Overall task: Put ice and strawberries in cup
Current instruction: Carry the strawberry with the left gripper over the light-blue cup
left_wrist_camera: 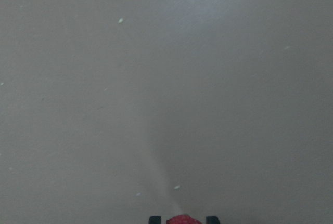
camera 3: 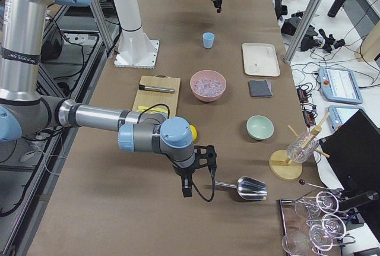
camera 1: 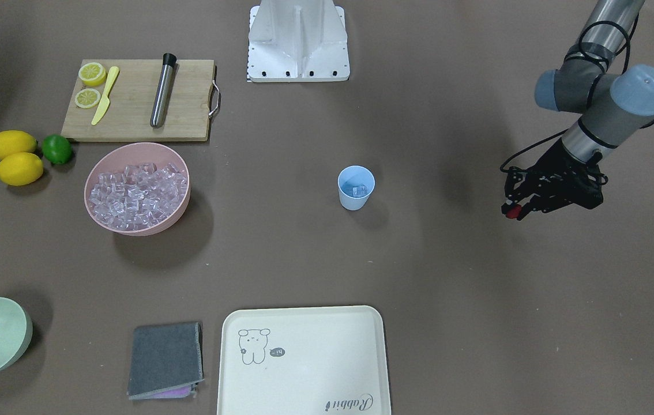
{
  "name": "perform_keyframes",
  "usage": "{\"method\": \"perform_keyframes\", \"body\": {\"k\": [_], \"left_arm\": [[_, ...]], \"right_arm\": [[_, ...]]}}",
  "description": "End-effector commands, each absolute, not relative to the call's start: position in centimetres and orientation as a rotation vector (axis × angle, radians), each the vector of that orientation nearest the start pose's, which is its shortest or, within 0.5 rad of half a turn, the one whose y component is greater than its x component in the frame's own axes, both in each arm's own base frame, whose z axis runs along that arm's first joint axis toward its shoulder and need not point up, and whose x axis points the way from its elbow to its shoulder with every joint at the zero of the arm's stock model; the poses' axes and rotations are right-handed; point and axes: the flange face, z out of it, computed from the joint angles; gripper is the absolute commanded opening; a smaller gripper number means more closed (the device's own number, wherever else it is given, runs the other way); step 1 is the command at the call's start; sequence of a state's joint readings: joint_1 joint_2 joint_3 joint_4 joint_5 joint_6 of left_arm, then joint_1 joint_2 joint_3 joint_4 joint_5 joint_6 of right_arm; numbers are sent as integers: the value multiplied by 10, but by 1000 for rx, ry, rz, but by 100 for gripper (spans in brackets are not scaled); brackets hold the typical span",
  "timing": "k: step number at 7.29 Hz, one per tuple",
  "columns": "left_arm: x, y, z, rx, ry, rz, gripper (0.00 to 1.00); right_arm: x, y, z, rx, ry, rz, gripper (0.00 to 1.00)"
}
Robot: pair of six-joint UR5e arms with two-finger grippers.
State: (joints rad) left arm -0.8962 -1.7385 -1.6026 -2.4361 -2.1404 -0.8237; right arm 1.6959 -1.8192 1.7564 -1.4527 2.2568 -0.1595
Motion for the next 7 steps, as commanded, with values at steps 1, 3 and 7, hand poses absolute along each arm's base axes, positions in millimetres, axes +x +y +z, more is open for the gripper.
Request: {"method": "perform_keyframes", "body": {"k": [1,3,7], "left_arm": [[357,-470,374,315,1258,83,0],[419,-447,314,305,1349,45,0],[454,-432,274,305,1402,-5,0]], "right_arm": [[118,-380,670,151,-673,-52,100],[119,-380,670,151,-674,-50,100],[118,-381,669,152,-674,-52,100]]}}
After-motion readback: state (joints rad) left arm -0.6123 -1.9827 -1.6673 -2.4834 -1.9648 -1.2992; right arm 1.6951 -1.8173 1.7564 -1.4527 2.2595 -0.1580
